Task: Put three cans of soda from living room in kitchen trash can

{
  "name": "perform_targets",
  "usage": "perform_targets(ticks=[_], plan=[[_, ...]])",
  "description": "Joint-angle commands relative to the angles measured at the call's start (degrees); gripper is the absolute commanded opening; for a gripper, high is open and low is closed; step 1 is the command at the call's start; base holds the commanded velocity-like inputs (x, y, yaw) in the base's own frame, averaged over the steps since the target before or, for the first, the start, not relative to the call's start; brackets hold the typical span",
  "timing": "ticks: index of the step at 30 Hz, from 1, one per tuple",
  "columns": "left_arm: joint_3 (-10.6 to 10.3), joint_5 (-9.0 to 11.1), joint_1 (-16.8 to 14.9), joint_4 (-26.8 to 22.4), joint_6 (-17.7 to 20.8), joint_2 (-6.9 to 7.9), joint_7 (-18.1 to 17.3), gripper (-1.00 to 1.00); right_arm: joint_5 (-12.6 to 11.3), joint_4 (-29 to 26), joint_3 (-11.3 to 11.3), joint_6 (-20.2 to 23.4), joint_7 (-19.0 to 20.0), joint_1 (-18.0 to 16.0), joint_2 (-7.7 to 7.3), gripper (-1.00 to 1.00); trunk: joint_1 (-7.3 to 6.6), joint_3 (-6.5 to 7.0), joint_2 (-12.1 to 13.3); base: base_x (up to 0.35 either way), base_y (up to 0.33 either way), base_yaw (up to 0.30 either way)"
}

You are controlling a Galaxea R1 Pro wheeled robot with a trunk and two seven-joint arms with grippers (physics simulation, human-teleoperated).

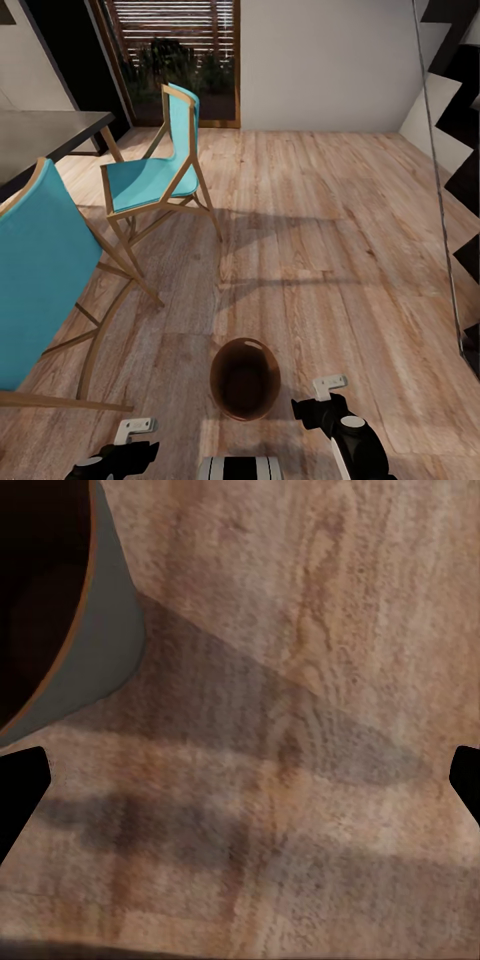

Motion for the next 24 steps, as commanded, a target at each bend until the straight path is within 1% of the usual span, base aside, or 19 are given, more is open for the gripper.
perform_targets(ticks=[1, 12, 14, 15, 18, 24], plan=[[-0.03, -0.01, 0.02, 0.00, 0.00, 0.00, 0.04, 1.00, -0.01, 0.00, 0.00, 0.00, -0.03, 0.00, -0.03, 1.00, 0.00, 0.00, 0.00, 0.000, 0.000, 0.084], [-0.08, -0.01, -0.01, 0.00, 0.00, -0.01, 0.13, 1.00, 0.05, 0.00, -0.03, 0.05, -0.12, 0.00, -0.08, 1.00, 0.00, -0.01, 0.00, 0.000, 0.000, 0.011], [-0.08, -0.01, -0.02, 0.00, 0.00, -0.06, 0.15, 1.00, 0.02, 0.00, -0.71, -0.02, -0.12, 0.00, -0.11, 1.00, 0.00, -0.01, 0.00, 0.000, 0.000, 0.000], [-0.08, -0.01, -0.01, 0.00, 0.00, -0.08, 0.17, 1.00, 0.00, 0.00, -1.42, -0.05, -0.12, 0.00, -0.08, 1.00, 0.00, -0.01, 0.00, 0.000, 0.000, 0.000], [-0.10, -0.01, -0.02, 0.04, 0.00, -0.09, 0.18, 1.00, 0.00, 0.00, -1.69, -0.07, -0.14, -0.03, -0.01, 1.00, 0.00, -0.01, 0.00, 0.000, 0.000, 0.000], [-0.17, 0.03, -0.01, 0.09, 0.00, -0.10, 0.19, 1.00, -0.01, -0.09, -1.93, 0.89, -0.04, -2.79, 0.40, 1.00, 0.00, -0.01, 0.00, 0.000, 0.000, 0.000]])
